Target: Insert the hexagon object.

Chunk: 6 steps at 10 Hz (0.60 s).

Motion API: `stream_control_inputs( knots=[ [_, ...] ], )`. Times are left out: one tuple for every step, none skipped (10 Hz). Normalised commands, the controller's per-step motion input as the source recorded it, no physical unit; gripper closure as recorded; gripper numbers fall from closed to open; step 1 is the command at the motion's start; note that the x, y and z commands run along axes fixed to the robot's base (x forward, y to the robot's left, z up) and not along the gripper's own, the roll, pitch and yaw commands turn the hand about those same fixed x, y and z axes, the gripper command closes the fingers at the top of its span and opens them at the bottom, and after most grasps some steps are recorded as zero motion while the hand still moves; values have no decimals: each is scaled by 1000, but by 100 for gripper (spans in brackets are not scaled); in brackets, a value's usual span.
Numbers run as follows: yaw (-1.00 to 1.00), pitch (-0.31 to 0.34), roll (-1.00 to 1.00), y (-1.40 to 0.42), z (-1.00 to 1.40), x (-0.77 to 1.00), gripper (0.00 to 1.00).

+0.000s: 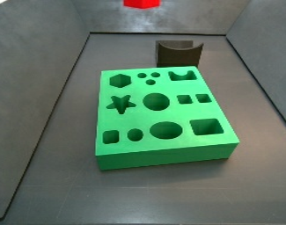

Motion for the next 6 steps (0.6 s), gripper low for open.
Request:
stream_control_inputs(
  knots=[
    [-9, 0, 21, 494, -1000, 0, 100],
    [-9, 0, 24, 500, -1000, 0, 100],
    [0, 0, 0, 434, -1000, 89, 100],
    [-160, 49, 0, 197, -1000, 149, 100],
    [-43, 0, 196, 111, -951, 0, 100],
    [0, -6, 237, 123, -900, -57, 100]
  ],
)
